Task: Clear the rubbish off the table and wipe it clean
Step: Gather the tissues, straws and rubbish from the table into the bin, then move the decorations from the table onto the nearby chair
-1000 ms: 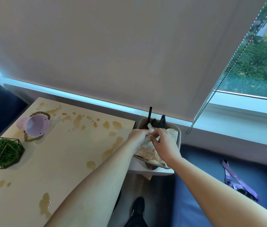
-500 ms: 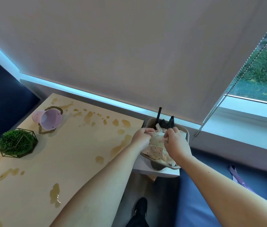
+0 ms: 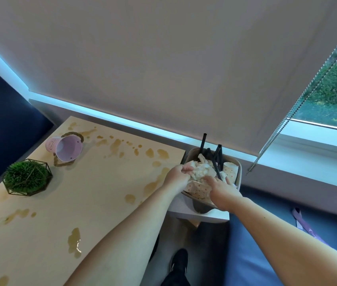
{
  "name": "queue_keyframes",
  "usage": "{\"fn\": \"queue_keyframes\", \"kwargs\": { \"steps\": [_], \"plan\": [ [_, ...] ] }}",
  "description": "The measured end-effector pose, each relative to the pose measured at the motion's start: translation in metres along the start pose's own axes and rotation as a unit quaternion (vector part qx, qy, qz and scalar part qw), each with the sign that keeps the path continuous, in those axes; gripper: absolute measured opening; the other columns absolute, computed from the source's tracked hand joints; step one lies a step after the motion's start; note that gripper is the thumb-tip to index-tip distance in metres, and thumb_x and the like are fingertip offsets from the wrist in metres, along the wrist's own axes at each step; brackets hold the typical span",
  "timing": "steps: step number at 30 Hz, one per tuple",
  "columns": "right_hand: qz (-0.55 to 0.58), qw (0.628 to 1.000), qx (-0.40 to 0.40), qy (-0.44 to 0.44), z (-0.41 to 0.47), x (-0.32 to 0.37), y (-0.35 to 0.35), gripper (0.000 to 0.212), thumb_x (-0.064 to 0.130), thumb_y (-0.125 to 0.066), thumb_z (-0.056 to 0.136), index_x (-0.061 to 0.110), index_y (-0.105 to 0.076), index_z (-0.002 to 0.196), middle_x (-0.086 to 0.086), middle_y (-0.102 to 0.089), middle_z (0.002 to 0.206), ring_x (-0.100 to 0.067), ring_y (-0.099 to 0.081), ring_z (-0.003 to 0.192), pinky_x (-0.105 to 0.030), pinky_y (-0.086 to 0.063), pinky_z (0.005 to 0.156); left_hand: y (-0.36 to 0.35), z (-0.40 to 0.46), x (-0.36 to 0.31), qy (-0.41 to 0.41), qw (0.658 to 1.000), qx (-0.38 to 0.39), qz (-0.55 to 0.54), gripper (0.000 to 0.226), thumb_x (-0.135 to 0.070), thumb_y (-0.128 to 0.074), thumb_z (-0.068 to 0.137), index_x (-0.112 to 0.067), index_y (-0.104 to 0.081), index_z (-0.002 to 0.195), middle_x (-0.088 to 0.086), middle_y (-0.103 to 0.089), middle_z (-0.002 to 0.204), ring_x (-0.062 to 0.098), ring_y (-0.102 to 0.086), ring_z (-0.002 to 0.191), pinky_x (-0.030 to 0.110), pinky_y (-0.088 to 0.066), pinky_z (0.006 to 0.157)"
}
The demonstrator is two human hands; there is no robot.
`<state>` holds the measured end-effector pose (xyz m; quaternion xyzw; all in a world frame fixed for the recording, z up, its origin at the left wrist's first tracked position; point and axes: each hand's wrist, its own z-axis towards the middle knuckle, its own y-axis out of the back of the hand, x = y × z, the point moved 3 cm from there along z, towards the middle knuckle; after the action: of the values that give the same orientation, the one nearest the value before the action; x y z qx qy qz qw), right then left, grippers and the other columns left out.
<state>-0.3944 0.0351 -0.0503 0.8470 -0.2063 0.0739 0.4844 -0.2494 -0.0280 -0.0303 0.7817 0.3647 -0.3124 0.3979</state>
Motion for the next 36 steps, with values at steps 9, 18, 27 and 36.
{"fn": "queue_keyframes", "kwargs": {
  "steps": [9, 18, 27, 36],
  "plan": [
    [-0.077, 0.986, -0.146, -0.004, -0.012, 0.021, 0.022, 0.038, 0.013, -0.045, 0.092, 0.023, -0.053, 0.128, -0.005, -0.045, 0.139, -0.026, -0.039, 0.128, -0.042, -0.031, 0.108, 0.026, -0.017, 0.004, -0.024, 0.999, -0.027, 0.001, 0.024, -0.013, -0.046, 0.097, -0.027, -0.064, 0.107, -0.003, -0.063, 0.117, 0.014, -0.057, 0.105, 0.021, -0.044, 0.08],
    [-0.109, 0.971, -0.208, 0.036, -0.026, 0.086, 0.029, 0.035, 0.024, -0.042, 0.095, 0.022, -0.054, 0.127, -0.005, -0.044, 0.135, -0.027, -0.036, 0.124, -0.041, -0.032, 0.104, 0.095, -0.043, 0.034, -0.017, 0.997, -0.08, -0.004, 0.017, -0.023, -0.048, 0.1, -0.032, -0.062, 0.105, -0.003, -0.061, 0.116, 0.017, -0.058, 0.108, 0.03, -0.048, 0.086],
    [-0.063, 0.97, -0.161, 0.171, 0.004, 0.202, 0.03, 0.033, 0.02, -0.043, 0.094, 0.027, -0.055, 0.124, 0.001, -0.044, 0.134, -0.022, -0.034, 0.128, -0.035, -0.031, 0.104, 0.194, -0.044, 0.059, -0.005, 0.981, -0.194, -0.009, 0.024, -0.017, -0.047, 0.094, -0.035, -0.062, 0.098, -0.004, -0.066, 0.106, 0.01, -0.06, 0.083, 0.026, -0.046, 0.069],
    [-0.034, 0.956, -0.14, 0.255, 0.057, 0.311, 0.016, 0.035, 0.018, -0.045, 0.093, 0.026, -0.054, 0.126, 0.002, -0.047, 0.135, -0.019, -0.035, 0.131, -0.037, -0.035, 0.104, 0.283, -0.037, 0.114, 0.07, 0.947, -0.311, -0.03, 0.027, -0.01, -0.045, 0.092, -0.03, -0.062, 0.102, -0.006, -0.061, 0.108, 0.014, -0.058, 0.091, 0.027, -0.043, 0.069]
  ]
}}
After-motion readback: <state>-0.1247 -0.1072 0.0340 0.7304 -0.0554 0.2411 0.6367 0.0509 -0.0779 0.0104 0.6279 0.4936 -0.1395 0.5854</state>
